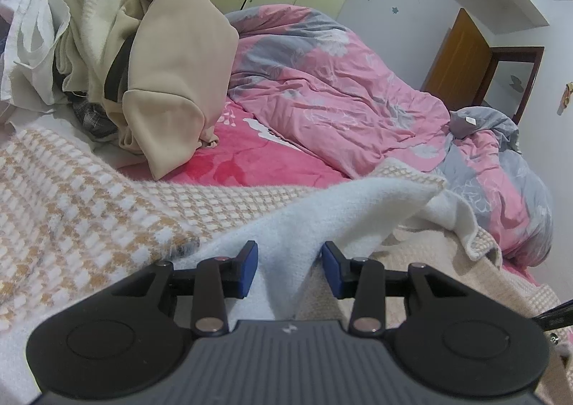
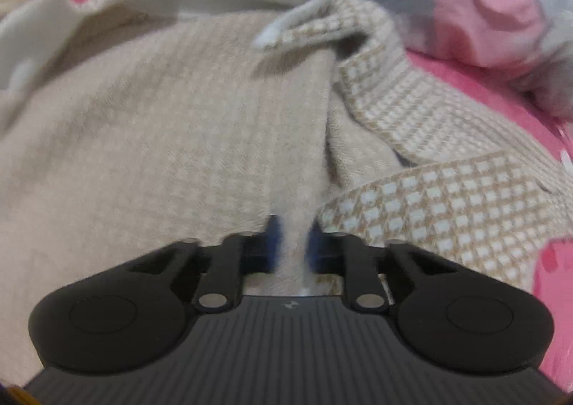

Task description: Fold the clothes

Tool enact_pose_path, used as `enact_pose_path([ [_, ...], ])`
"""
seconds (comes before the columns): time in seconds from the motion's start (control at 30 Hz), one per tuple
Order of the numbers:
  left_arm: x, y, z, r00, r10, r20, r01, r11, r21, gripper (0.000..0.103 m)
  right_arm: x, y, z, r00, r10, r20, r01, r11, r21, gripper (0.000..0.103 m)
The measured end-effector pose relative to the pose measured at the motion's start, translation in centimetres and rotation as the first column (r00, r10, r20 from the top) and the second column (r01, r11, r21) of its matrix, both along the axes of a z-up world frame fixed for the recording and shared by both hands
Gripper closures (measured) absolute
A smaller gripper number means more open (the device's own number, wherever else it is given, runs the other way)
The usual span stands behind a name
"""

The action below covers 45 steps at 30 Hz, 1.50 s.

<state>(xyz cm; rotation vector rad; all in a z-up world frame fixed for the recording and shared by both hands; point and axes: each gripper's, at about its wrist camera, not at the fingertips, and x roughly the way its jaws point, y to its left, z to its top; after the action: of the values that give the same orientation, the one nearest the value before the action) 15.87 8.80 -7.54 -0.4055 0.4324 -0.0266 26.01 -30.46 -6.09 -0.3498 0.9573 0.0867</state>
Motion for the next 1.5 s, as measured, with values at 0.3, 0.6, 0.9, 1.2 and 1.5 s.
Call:
enact_pose_path([
  [0.3,0.0,0.2,-0.1,1.0,-0.006,0.001,0.006,1.0,-0.006,0.06,-2.4,-0.4,-1.7,0.996,-0.04,0.078,0.05,0.99,-0.129,0.09],
  [0.6,-0.1,0.3,-0.2,1.0,-0.013,0.003,0.013,1.0,-0.014,0.059,-11.9,3.5,1.3,0.97,0.233,0.075,-0.242,0.96,0.144,0.082],
  [0.9,-0.3,-0.1,0.4,0.999,-0.047,-0.017,0.047,0.999,-0.008,0.052,-18.2,-6.2,-2.0,0.998,-0.007,-0.066,0.007,1.0,-0.011,0.074],
  [1.2,-8.0,-4.4,6.5,0.976,-0.216,0.0,0.214,0.969,0.127,0.04,-20.1,-3.3,0.6,0.983,0.07,0.167,-0.08,0.996,0.05,0.076],
  [1.5,-15.8,-10.0,3.1,0.908,-0.386,-0.166,0.415,0.883,0.22,0.04,-23.7,-6.5,-3.3,0.987,-0.02,0.158,-0.012,0.981,0.196,0.074],
])
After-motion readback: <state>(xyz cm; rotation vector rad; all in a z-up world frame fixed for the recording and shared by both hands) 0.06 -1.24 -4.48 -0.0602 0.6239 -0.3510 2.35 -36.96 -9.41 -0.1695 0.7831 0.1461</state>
